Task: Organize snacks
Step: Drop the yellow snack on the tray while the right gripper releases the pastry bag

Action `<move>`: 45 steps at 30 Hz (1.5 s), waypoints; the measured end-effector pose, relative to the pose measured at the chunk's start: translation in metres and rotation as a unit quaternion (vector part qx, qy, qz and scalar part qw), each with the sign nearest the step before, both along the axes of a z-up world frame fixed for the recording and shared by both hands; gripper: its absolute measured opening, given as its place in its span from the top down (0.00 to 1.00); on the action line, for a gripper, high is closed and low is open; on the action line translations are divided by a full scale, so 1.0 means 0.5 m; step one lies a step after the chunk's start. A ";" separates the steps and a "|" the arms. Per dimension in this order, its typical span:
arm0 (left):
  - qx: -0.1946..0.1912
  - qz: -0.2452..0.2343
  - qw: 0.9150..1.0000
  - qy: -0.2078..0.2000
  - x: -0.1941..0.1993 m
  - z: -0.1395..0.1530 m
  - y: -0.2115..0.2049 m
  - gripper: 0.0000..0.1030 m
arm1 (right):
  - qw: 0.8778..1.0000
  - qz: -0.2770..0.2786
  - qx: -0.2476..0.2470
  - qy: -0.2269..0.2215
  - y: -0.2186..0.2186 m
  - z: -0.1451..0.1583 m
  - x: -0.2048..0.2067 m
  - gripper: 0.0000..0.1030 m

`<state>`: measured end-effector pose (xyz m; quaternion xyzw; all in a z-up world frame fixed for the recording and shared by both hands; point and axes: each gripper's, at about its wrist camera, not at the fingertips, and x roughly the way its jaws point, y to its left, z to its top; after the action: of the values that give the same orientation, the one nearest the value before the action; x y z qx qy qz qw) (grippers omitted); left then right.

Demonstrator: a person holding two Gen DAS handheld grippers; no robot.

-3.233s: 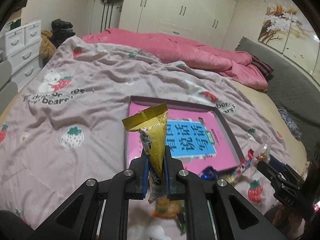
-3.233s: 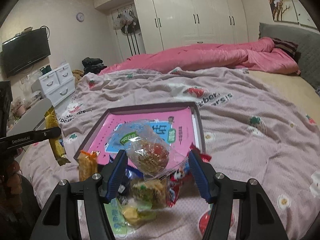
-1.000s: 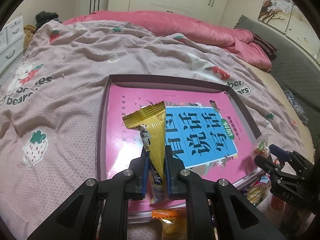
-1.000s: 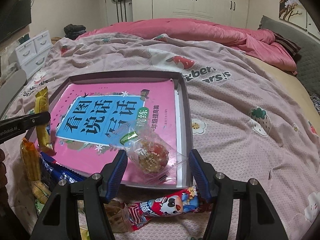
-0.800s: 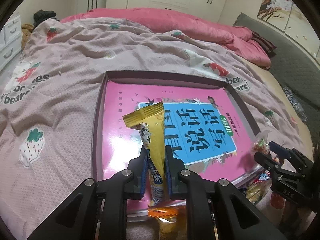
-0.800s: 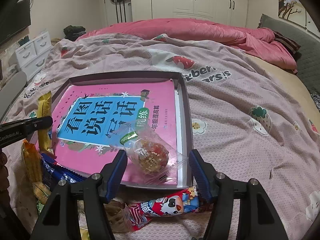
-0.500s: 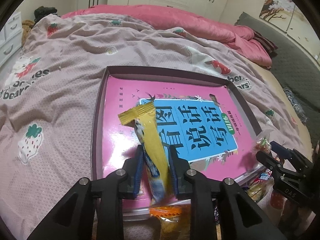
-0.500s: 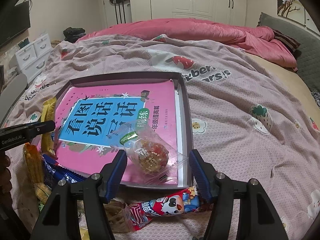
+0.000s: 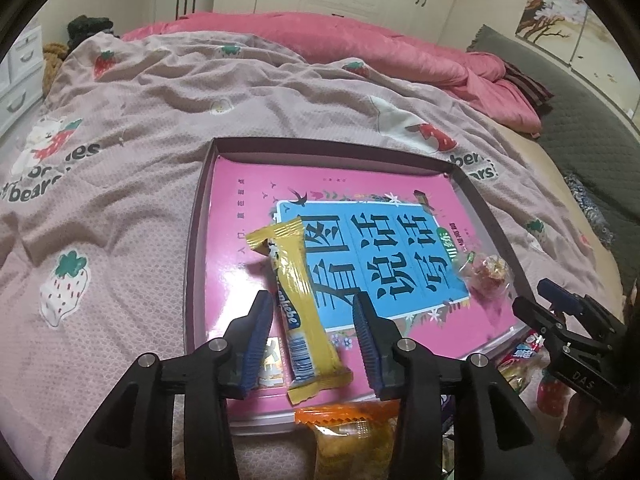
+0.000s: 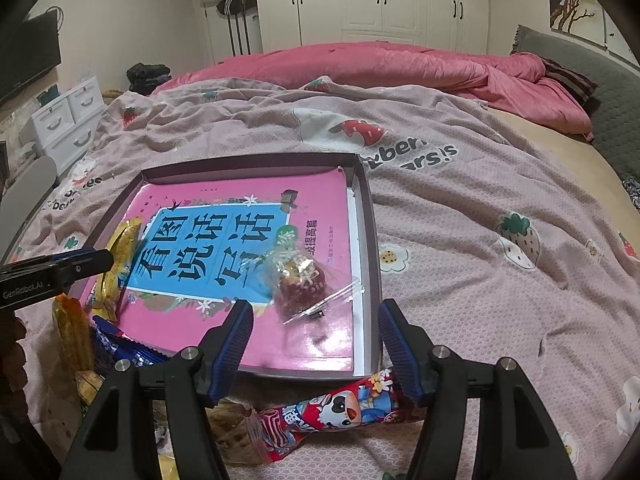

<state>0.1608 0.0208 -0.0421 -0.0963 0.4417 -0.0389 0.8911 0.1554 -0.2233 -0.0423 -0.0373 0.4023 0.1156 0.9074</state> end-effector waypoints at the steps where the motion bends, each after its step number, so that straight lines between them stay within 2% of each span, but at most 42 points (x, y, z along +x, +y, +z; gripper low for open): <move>1: -0.001 0.000 1.000 -0.001 -0.001 0.003 0.000 0.57 | 1.000 0.000 0.002 -0.002 0.000 0.002 -0.001 0.37; 11: -0.007 0.003 1.000 -0.011 -0.014 0.031 0.007 0.49 | 0.999 0.010 0.022 -0.032 0.000 0.030 -0.014 0.37; 23: 0.002 0.012 0.999 -0.037 -0.045 0.078 0.022 0.41 | 0.996 0.009 0.048 -0.073 -0.017 0.070 -0.036 0.32; 36: 0.025 0.015 0.998 -0.057 -0.079 0.110 0.023 0.36 | 0.993 -0.006 0.062 -0.099 -0.041 0.102 -0.062 0.29; 45: 0.022 0.007 0.998 -0.062 -0.101 0.123 0.014 0.35 | 0.991 -0.018 0.074 -0.111 -0.059 0.119 -0.085 0.29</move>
<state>0.1103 0.0280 0.0196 -0.0774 0.3861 -0.0289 0.9188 0.1127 -0.2527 0.0170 0.0242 0.2899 0.1240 0.9487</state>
